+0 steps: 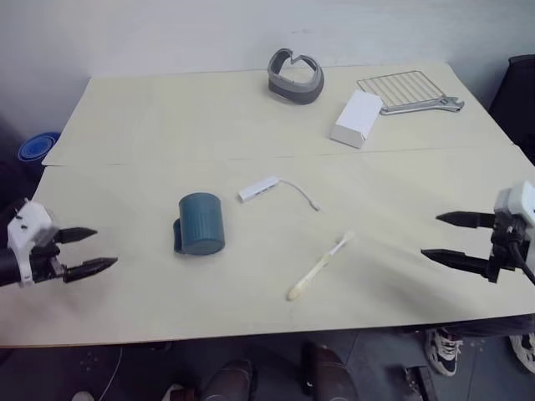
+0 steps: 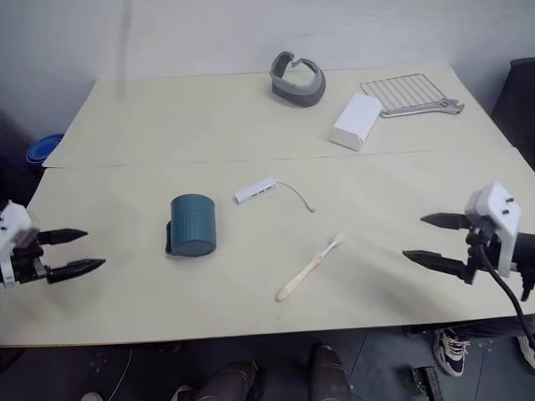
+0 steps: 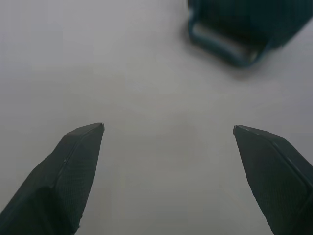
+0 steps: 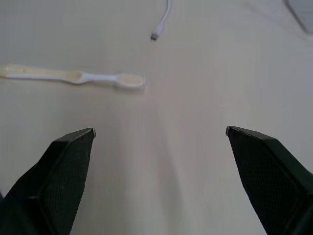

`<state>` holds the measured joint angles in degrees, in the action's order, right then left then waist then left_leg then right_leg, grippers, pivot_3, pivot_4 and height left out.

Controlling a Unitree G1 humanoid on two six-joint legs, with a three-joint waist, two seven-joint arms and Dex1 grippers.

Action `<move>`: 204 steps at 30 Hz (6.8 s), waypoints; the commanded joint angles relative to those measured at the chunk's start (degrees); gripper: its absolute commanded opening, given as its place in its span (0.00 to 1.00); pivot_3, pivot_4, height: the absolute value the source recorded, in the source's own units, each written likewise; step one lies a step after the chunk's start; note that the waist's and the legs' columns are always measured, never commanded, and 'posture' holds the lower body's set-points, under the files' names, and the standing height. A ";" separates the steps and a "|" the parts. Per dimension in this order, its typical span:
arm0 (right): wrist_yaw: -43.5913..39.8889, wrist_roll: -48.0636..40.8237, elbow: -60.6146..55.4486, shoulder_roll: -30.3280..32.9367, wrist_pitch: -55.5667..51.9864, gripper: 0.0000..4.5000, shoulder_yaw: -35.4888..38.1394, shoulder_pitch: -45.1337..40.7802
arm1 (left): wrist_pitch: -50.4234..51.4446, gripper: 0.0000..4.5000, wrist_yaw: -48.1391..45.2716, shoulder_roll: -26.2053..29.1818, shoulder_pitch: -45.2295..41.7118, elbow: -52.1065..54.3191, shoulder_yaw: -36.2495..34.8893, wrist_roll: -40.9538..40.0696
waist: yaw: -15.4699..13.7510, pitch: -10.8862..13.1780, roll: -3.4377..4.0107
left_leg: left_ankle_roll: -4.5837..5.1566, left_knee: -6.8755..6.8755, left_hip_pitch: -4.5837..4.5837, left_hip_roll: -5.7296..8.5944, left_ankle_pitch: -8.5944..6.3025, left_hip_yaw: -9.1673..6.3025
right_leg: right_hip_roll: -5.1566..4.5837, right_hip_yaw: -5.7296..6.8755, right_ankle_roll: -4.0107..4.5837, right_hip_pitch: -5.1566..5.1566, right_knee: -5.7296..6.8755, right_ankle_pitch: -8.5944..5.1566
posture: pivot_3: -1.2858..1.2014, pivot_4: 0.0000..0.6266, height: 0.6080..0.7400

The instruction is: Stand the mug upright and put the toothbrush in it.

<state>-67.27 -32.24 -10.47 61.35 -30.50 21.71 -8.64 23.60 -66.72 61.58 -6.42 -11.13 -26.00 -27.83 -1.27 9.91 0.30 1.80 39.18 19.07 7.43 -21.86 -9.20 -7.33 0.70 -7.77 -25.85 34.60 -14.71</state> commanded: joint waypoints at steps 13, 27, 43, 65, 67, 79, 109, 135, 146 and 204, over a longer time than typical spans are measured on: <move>23.96 21.61 31.67 -38.91 0.02 1.00 -33.42 -46.43 | 7.64 1.00 -4.83 2.93 -15.14 21.49 9.14 -8.12 | 2.85 0.03 -0.07 | -0.13 -0.01 0.36 -0.24 -0.08 0.39 | 0.67 -0.30 0.14 -0.74 0.44 0.02 | 0.52 0.24 1.00; 30.06 27.89 48.16 -47.31 0.01 0.40 -33.78 -48.27 | 8.47 1.00 -3.25 1.85 -21.22 20.87 11.91 -7.13 | 4.52 0.02 -0.06 | -0.19 0.03 0.23 -0.30 -0.09 0.44 | 0.77 -0.32 0.15 -0.78 0.68 0.02 | 0.52 0.24 1.00; 26.39 30.35 45.05 -45.82 -1.58 0.00 -35.01 -47.48 | 7.23 1.00 -3.11 -0.29 -24.89 18.86 14.79 -5.97 | 4.59 0.00 -0.07 | -0.20 0.08 0.17 -0.27 -0.09 0.46 | 0.77 -0.36 0.15 -0.77 0.83 0.02 | 0.52 0.24 1.00; 30.93 18.09 -8.71 -16.42 -40.56 0.00 19.31 -4.70 | 8.22 1.00 -5.81 -16.95 -36.05 16.96 27.82 -5.47 | 1.73 -0.04 -0.08 | -0.10 0.89 1.01 -0.31 -0.18 1.50 | 0.66 -1.19 0.12 -1.64 1.37 0.22 | 0.52 0.24 1.00; 33.34 17.42 -11.85 -22.20 -40.29 0.00 18.00 -2.08 | 7.32 1.00 -6.65 -18.13 -37.72 15.04 28.91 -4.53 | 1.96 -0.04 -0.08 | -0.11 0.89 0.84 -0.53 -0.18 1.74 | 0.80 -1.34 0.27 -1.60 1.31 0.41 | 0.52 0.24 1.00; 42.12 19.47 -10.05 -24.38 -29.46 0.50 16.48 0.73 | 6.86 1.00 -8.04 -19.52 -39.31 13.23 29.21 -3.48 | 1.04 -0.06 -0.04 | -0.04 0.85 0.75 -0.34 -0.19 1.87 | 0.89 -1.32 0.26 -1.59 1.18 0.45 | 0.52 0.24 1.00; 1.49 -15.38 -22.76 -0.18 -16.54 0.88 -3.81 -12.10 | 68.90 1.00 48.71 -24.11 -13.45 33.00 -5.84 -12.58 | -0.76 -0.03 -0.39 | -0.16 0.89 0.19 -1.26 -0.79 1.88 | 1.59 -1.10 0.41 -0.72 0.29 0.61 | 0.52 0.24 1.00; 13.91 -23.51 -29.37 0.56 -18.64 0.89 0.78 -7.76 | 68.90 0.91 69.06 -21.36 -23.26 11.73 5.49 -26.80 | -1.60 -0.09 -0.29 | -0.27 0.94 0.10 -1.25 -0.79 1.91 | 1.58 -1.14 0.44 -0.72 0.41 0.60 | 0.52 0.24 1.00; 17.34 -26.06 -29.61 -0.26 -18.68 0.89 -0.44 -9.86 | 68.90 0.48 66.85 -15.43 -25.57 8.95 19.33 -31.38 | -1.84 -0.30 0.06 | -0.26 0.91 0.06 -1.21 -0.78 1.93 | 1.57 -1.17 0.44 -0.69 0.39 0.60 | 0.52 0.24 1.00; 35.38 -31.07 -31.50 -5.81 -18.08 1.00 11.11 12.09 | -29.15 0.73 46.59 -49.81 -26.29 -9.85 31.52 23.43 | -3.20 -0.28 -0.21 | -0.13 0.91 0.14 -1.25 -0.69 2.11 | 1.71 -1.20 0.31 -0.66 -0.11 0.77 | 0.52 0.24 1.00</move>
<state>-31.36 -63.93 -42.05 55.36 -49.91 31.87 3.74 -7.31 -19.03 9.71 -33.67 -27.08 7.59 -4.08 -4.47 9.62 0.08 1.67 40.09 19.21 6.18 -22.55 -7.09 -5.63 -0.51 -7.46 -26.51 34.50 -13.94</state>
